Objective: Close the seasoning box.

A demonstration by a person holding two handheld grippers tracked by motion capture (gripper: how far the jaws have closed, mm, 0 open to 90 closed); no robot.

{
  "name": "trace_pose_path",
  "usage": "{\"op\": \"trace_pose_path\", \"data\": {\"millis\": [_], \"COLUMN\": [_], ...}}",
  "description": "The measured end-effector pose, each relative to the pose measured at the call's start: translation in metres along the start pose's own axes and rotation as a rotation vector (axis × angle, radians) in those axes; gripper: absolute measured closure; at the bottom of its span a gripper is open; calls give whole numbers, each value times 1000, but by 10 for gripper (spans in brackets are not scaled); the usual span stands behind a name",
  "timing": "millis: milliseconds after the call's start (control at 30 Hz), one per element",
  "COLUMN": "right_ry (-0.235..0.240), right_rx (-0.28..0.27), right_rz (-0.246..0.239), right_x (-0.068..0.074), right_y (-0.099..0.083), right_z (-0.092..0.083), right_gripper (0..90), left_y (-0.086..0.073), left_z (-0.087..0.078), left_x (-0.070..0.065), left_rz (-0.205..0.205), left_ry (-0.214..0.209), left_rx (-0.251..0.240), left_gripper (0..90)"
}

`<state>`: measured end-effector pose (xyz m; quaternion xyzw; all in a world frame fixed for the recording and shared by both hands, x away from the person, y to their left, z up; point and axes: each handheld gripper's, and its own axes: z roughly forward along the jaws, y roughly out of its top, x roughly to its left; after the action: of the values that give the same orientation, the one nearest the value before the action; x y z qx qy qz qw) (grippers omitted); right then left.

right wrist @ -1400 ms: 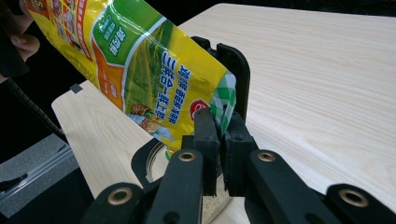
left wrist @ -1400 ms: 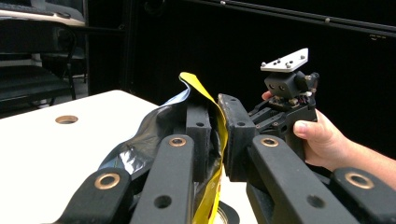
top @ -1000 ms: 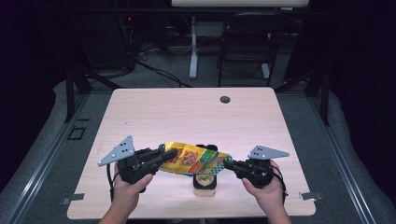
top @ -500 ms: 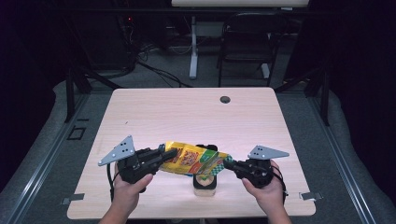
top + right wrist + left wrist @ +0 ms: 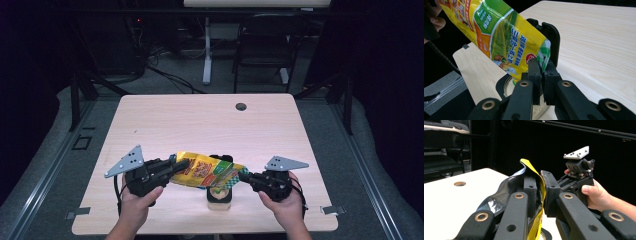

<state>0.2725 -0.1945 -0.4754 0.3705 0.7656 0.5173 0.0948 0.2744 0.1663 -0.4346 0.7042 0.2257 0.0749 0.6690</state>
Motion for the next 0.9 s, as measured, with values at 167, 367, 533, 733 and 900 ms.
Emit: {"op": "trace_pose_path", "data": {"millis": [167,367,533,733,900], "right_ry": [24,58,69,66,54], "right_rx": [-1,-8,7,21,27], "right_rz": [9,27,28,21,18], "right_x": [1,0,1,1,-1], "right_y": [0,1,1,1,1], "right_z": [1,0,0,1,-1], "right_gripper": [874,879,881,881,879], "left_y": [0,1,1,1,1], "left_z": [-3,-6,-7,-5,-1], "left_x": [1,0,-1,-1,-3], "left_rz": [-1,2,-1,-2,-7], "left_ry": [3,7,7,8,-5], "left_rx": [-2,1,1,8,10], "left_gripper": [835,836,835,835,835]}}
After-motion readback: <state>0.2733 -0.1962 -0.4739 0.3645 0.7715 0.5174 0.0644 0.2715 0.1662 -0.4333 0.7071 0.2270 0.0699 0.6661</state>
